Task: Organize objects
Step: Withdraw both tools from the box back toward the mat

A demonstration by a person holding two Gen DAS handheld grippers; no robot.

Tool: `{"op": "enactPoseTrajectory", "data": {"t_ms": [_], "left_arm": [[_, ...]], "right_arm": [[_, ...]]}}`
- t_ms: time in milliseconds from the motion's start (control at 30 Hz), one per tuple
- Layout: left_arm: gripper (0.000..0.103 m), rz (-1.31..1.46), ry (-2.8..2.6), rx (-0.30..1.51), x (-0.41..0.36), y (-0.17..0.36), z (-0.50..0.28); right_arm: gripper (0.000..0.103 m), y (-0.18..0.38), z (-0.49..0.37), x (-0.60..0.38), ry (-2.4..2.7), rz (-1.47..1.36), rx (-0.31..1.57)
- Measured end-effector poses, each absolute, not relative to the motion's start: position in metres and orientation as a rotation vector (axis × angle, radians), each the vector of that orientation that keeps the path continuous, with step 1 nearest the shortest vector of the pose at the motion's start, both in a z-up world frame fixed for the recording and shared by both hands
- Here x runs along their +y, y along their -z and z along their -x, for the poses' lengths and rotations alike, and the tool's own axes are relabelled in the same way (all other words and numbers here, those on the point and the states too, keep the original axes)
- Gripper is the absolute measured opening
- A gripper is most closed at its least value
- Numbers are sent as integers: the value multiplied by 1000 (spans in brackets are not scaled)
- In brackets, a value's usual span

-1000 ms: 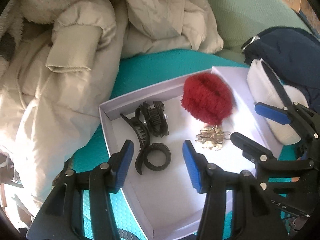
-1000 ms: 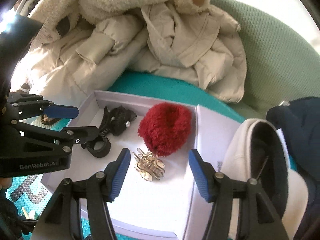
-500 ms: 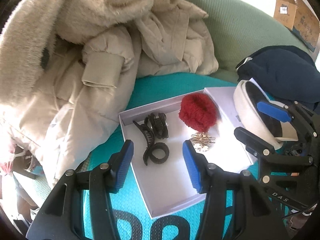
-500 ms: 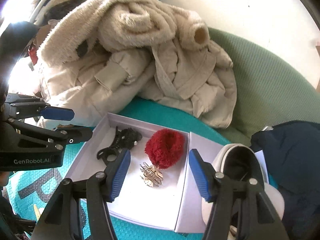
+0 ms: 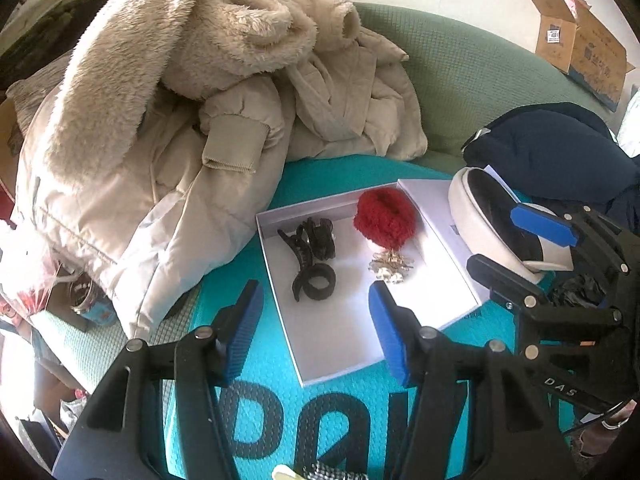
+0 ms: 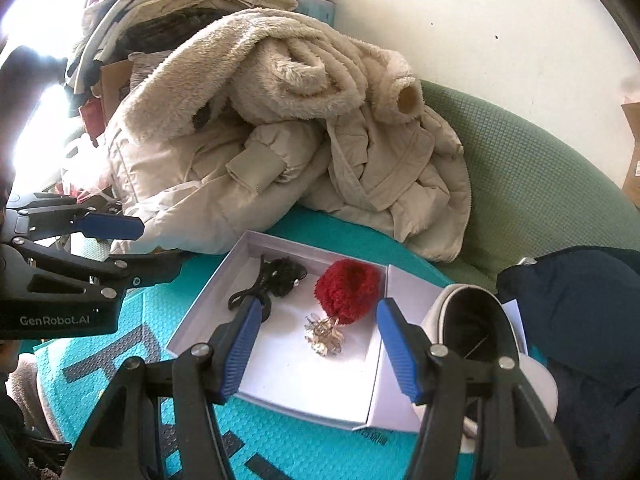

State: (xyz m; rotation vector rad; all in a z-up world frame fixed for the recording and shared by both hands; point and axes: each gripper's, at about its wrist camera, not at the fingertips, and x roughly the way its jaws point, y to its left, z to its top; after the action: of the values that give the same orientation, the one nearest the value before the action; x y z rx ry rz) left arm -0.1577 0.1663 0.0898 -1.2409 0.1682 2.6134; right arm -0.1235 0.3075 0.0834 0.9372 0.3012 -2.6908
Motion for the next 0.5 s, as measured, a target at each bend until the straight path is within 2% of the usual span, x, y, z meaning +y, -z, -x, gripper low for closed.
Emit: {"op": "enactPoseTrajectory", "data": {"t_ms": [500], "left_arm": [[53,1288,-2646,103,141,-71,84]], "right_arm": [[61,-63,75,289,2614,-973,290]]}}
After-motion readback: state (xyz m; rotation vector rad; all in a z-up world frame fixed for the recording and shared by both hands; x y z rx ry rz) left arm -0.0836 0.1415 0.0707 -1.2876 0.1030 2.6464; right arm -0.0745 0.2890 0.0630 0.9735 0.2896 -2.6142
